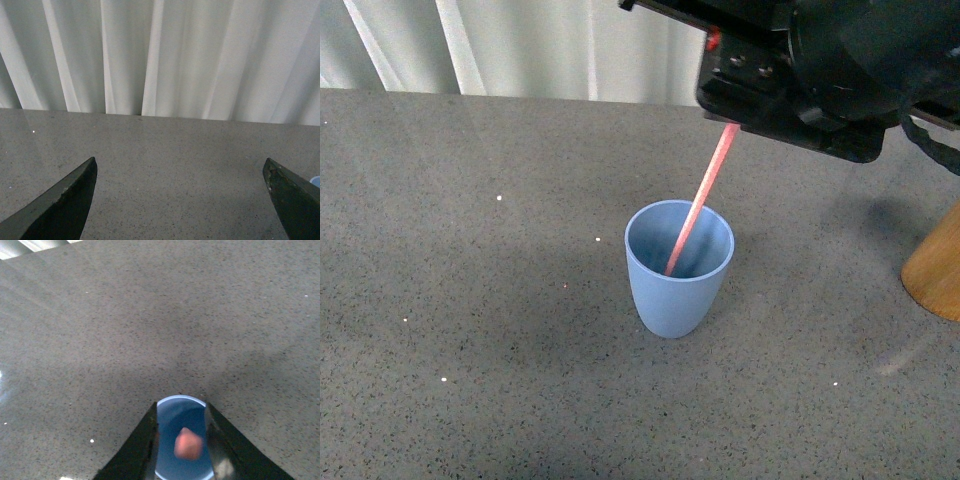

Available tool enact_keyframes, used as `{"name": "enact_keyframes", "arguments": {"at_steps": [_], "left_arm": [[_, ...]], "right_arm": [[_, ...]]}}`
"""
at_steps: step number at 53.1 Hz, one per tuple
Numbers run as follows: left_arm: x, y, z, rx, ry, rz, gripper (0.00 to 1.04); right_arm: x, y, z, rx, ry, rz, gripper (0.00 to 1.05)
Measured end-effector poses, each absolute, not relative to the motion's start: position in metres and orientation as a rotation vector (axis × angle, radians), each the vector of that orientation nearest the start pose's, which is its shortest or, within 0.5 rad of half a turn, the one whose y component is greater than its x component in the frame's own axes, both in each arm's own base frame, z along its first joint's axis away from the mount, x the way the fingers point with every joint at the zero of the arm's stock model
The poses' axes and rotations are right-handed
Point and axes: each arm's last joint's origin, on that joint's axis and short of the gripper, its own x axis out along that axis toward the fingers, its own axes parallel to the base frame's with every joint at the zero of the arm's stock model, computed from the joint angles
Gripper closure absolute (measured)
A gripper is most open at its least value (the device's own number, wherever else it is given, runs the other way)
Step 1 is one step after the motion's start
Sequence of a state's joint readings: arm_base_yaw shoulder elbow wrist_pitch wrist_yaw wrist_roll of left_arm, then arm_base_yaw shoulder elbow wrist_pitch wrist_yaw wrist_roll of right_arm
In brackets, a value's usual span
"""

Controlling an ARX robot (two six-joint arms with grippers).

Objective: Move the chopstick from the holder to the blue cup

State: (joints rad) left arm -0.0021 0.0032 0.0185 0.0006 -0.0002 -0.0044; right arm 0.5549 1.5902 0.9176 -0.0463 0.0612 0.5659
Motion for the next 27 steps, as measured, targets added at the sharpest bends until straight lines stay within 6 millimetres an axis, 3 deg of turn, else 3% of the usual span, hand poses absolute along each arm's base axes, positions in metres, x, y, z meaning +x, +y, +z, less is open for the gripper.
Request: {"name": "enact_keyframes", "arguments": {"at_steps": [9,18,27], "left_arm": [[0.097,0.000,0.170,-0.004,-0.016,-0.002,0.07],[0.097,0.000,0.170,-0.004,-0.016,-0.002,0.07],[0.097,0.000,0.170,-0.004,-0.016,-0.002,0.07]], "right_arm": [[0.273,0.176,0.213,0.321,0.747,0.294,0.38],[0.251,0.157,0.247,0.330,0.611,0.285,0.08],[0.203,0.096,0.278,0.280,0.389,0.157,0.10]]}}
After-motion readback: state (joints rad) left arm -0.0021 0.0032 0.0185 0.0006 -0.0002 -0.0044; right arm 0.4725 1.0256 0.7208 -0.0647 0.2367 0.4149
